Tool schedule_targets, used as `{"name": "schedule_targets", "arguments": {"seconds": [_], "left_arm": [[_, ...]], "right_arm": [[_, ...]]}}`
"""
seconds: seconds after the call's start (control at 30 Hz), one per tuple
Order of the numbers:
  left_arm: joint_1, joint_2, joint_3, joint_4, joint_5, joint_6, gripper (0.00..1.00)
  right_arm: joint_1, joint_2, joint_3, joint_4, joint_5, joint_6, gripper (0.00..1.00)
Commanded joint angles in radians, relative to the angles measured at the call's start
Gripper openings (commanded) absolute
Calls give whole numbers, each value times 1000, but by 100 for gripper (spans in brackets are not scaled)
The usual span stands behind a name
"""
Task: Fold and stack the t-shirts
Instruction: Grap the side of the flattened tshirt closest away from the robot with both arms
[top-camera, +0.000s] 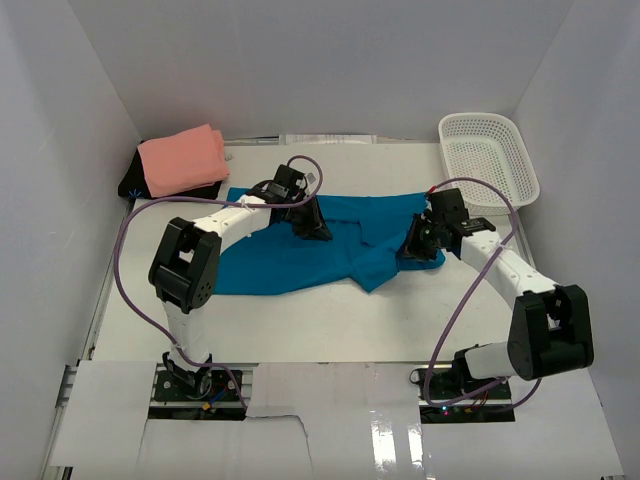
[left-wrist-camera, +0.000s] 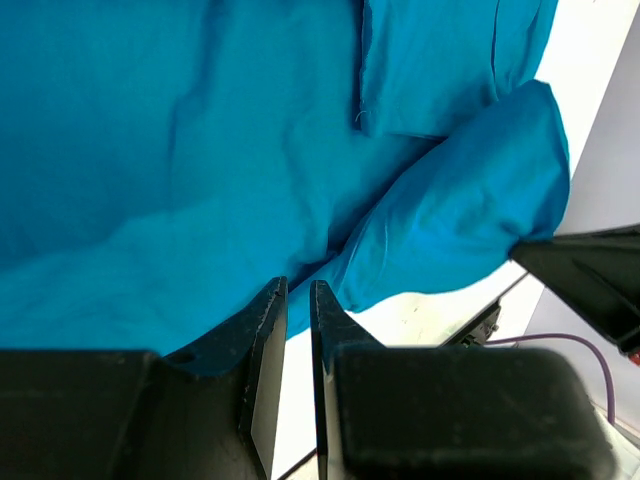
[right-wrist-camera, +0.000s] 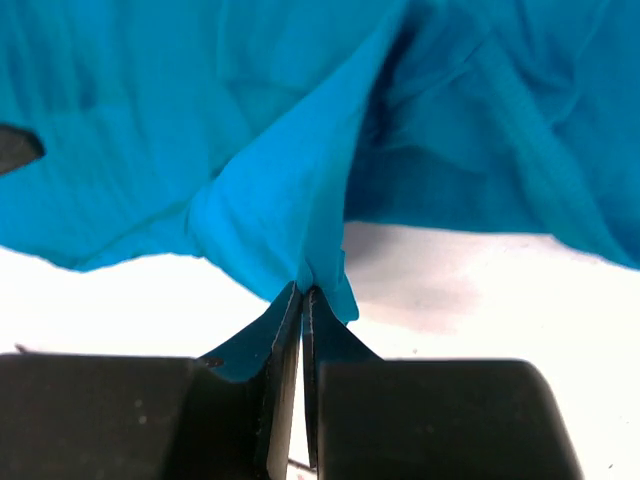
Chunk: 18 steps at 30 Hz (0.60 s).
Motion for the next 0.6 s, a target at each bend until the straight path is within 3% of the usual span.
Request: {"name": "schedule_targets", "arguments": {"seconds": [0.0,0.1,0.13,0.23,0.57], "left_arm": [[5,-59,2,4,6,6,26],[5,-71,-13,4,6,8,26],[5,-74,-15,7,6,8,26],[5,-84,-21,9,5,8,26],[5,-88,-24,9,5,11,26]], "right_arm": [[4,-56,-26,-38,-73,-2,8],[4,-70,-35,-52,-96,5,11],[4,-70,-40,-56,-94,5,23],[4,-67,-55,-52,-68,-1,34],[4,-93,-113,-58,85,-21,37]]}}
